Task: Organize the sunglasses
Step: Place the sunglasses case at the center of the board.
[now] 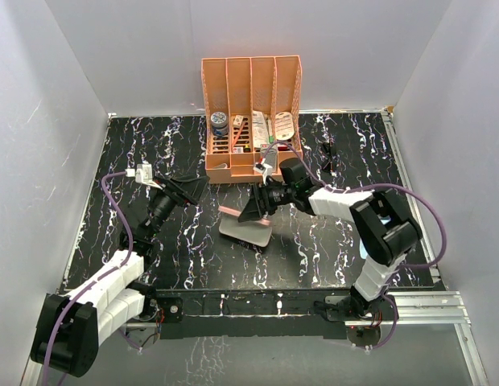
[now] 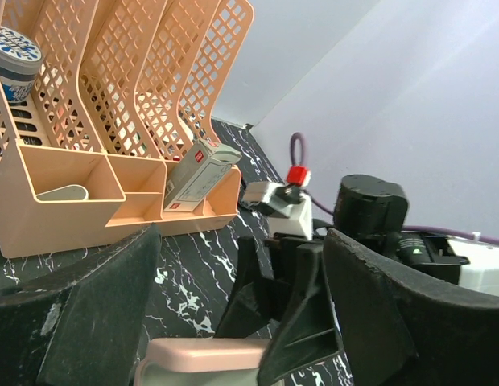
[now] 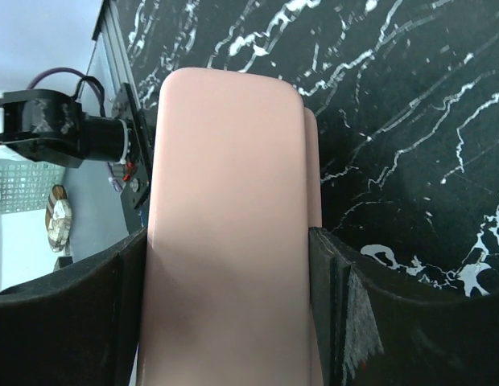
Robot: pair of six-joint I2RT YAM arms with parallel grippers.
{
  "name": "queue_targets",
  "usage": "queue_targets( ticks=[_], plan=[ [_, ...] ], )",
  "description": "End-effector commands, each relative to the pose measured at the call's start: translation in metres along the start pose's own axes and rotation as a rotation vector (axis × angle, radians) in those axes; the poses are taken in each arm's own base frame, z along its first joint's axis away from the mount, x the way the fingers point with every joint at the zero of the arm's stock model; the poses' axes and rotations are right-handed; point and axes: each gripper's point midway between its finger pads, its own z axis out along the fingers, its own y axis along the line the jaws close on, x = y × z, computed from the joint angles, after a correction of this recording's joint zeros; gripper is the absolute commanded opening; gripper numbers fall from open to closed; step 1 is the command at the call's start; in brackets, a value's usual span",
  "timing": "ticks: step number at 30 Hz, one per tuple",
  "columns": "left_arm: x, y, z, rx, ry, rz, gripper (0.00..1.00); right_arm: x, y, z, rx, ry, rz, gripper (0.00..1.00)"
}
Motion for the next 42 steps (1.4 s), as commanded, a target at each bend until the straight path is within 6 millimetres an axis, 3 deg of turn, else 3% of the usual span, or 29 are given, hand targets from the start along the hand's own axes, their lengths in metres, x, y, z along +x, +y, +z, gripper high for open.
queue_targets(
  ticks=[1,6,12,15,16,17,18,23,25,35,42],
  plan=[
    [-0.006,-0.006,0.0,0.031,-0.02,0.008,0.8,-0.018,-0.002,0.015,-0.034,-0.025,-0.088,0.03],
    [-0.006,-0.007,0.0,0.036,-0.018,0.017,0.8,-0.012,-0.014,0.025,-0.025,-0.013,-0.06,0.2],
    [-0.004,-0.006,0.0,0.036,-0.011,0.017,0.8,-0.011,-0.02,0.026,0.003,-0.017,-0.061,0.49],
    [-0.004,-0.005,0.001,0.036,-0.013,0.015,0.81,-0.013,-0.018,0.024,0.007,-0.023,-0.07,0.55],
    [-0.003,-0.005,0.001,0.036,-0.012,0.013,0.8,-0.013,-0.017,0.024,0.007,-0.022,-0.071,0.6],
    [-0.003,-0.005,0.001,0.037,-0.012,0.012,0.8,-0.013,-0.016,0.023,0.002,-0.02,-0.074,0.81],
    [-0.002,-0.005,0.001,0.038,-0.009,0.01,0.8,-0.013,-0.015,0.024,0.0,-0.019,-0.077,0.86],
    [-0.002,-0.006,0.001,0.045,-0.009,0.009,0.8,-0.014,-0.014,0.023,0.009,-0.022,-0.078,0.89],
    [-0.002,-0.006,0.001,0.044,-0.008,0.007,0.8,-0.015,-0.013,0.023,0.011,-0.02,-0.082,0.98],
    [-0.001,-0.006,0.0,0.047,-0.007,0.012,0.81,-0.032,-0.012,0.014,0.098,-0.061,-0.126,0.98],
    [-0.001,-0.006,0.001,0.043,0.002,0.024,0.81,-0.058,-0.017,-0.017,0.349,-0.137,-0.195,0.98]
  ],
)
